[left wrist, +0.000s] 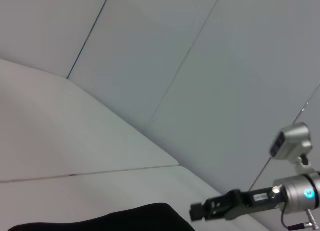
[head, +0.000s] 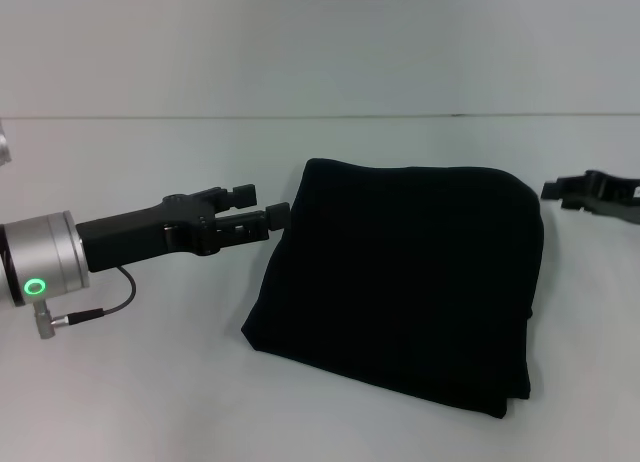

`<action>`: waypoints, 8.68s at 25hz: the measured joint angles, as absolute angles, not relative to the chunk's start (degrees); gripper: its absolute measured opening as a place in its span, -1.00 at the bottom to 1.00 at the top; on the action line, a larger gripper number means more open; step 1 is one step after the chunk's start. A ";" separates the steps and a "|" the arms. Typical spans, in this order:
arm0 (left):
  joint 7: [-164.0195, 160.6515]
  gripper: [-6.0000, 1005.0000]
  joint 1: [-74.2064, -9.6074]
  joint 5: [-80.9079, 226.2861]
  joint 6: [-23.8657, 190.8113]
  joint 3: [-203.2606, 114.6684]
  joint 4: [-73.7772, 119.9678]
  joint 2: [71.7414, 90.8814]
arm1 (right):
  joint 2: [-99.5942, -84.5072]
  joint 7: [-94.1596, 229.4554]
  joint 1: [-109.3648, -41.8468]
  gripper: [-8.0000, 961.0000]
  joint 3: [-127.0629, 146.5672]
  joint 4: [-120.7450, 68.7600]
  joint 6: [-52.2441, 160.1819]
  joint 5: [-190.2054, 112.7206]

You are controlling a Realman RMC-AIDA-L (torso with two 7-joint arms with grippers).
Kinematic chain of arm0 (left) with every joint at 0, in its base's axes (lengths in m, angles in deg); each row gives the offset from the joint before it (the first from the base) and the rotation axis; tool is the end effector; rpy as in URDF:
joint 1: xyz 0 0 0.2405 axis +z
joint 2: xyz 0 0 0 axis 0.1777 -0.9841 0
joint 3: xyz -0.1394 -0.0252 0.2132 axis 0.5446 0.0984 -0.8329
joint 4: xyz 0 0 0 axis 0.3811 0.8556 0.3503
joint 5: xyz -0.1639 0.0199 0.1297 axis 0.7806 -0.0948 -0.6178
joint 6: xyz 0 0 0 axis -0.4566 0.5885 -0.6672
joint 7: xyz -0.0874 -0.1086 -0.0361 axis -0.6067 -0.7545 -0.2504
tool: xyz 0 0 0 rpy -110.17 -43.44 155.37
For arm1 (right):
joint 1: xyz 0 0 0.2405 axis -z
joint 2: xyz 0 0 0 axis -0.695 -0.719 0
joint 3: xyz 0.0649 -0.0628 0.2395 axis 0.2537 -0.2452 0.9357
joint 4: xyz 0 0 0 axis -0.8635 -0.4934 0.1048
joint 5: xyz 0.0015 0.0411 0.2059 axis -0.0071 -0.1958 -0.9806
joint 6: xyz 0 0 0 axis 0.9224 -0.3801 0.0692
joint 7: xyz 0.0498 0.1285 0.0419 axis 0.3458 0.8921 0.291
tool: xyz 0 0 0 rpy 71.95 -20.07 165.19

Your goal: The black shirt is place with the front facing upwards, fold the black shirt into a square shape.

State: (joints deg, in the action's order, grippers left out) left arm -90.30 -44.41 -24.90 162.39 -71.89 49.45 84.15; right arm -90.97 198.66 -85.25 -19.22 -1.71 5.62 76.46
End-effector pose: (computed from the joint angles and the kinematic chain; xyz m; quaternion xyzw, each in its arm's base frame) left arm -0.2540 0.3495 0.0011 -0.8690 -0.3415 -0.3350 0.1263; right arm 0.3068 0.4206 0.0368 -0.7166 0.6173 0.1693 0.2770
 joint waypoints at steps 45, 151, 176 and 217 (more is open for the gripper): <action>-141.70 0.77 -56.68 -37.27 139.13 -82.54 42.64 81.04 | -99.31 107.34 -68.16 0.97 -15.87 -5.14 -23.26 61.07; -119.60 -0.13 -40.06 -16.76 144.42 -75.50 43.04 84.34 | -99.31 107.67 -68.09 0.96 -7.81 -6.21 -27.10 60.28; -54.80 0.88 -26.39 -22.16 167.86 -72.80 55.55 88.18 | -99.22 104.38 -64.40 0.96 -6.90 -9.49 -24.97 60.59; -61.13 0.88 -28.83 -26.94 163.78 -72.61 52.44 86.80 | -99.26 104.59 -65.17 0.96 -7.24 -10.84 -22.24 60.57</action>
State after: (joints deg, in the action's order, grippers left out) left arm -61.13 -28.83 -26.94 163.78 -72.61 52.44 86.80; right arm -99.26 104.59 -65.17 -7.24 -10.84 -22.24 60.57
